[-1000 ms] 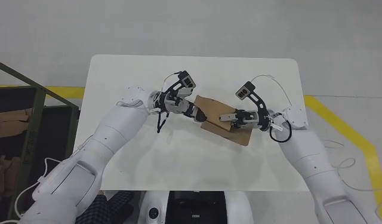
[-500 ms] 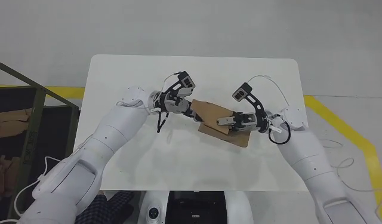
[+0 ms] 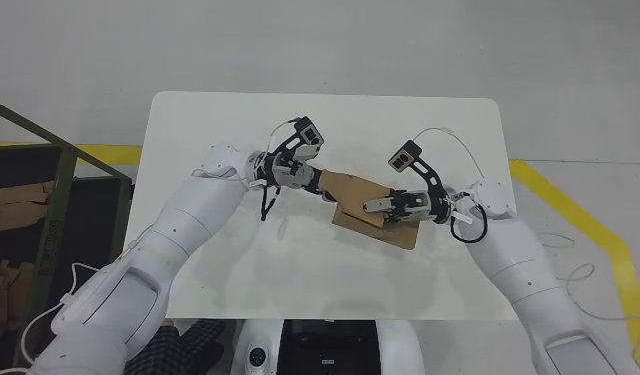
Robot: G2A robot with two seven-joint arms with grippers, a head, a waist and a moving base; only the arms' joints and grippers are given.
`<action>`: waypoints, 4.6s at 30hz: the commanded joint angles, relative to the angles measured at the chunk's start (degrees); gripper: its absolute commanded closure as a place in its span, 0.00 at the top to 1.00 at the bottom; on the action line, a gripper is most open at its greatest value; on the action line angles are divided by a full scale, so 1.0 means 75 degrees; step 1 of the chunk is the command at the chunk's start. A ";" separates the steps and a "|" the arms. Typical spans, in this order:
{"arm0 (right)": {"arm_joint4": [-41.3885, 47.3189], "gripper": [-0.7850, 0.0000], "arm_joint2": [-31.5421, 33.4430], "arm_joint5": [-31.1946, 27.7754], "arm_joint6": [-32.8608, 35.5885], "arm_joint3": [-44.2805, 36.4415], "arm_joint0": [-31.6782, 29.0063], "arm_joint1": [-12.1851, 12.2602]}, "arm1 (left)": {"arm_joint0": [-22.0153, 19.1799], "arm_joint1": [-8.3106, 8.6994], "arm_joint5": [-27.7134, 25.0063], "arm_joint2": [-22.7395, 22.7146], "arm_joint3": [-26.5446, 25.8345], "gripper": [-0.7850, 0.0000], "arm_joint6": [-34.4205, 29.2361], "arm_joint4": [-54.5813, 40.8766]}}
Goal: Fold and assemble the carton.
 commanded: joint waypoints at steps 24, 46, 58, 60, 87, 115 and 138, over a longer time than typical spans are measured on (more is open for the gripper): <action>-0.0085 0.00 -0.0004 0.0000 0.0000 0.0258 0.0061 -0.0022 | 0.0093 0.0124 -0.0356 -0.0598 0.0055 1.00 0.0181 0.0654; -0.0630 0.00 0.0187 -0.0028 -0.0029 0.0634 0.0277 0.0034 | 0.0011 0.0278 -0.0566 -0.0777 -0.0668 1.00 0.0539 0.3827; -0.0719 0.00 0.0162 0.0001 0.0000 0.0370 0.0298 0.0064 | -0.0134 0.0224 -0.0275 -0.0605 -0.0688 1.00 0.0807 0.4517; -0.0697 0.00 0.0180 0.0001 0.0000 0.0307 0.0298 0.0078 | -0.0150 0.0209 -0.0251 -0.0574 -0.0681 1.00 0.0817 0.4560; -0.0150 0.00 0.0422 0.0001 0.0000 -0.0440 -0.0074 0.0135 | -0.0009 0.0124 -0.0036 -0.0566 -0.0510 1.00 0.0672 0.4420; 0.0269 0.00 0.0326 0.0001 0.0000 -0.0689 -0.0160 0.0119 | -0.0102 -0.0080 -0.0062 -0.0322 -0.0447 1.00 0.0530 0.4358; 0.0336 0.00 0.0263 0.0001 0.0000 -0.0668 -0.0106 0.0105 | -0.0249 -0.0243 -0.0127 -0.0195 -0.0324 1.00 0.0381 0.4303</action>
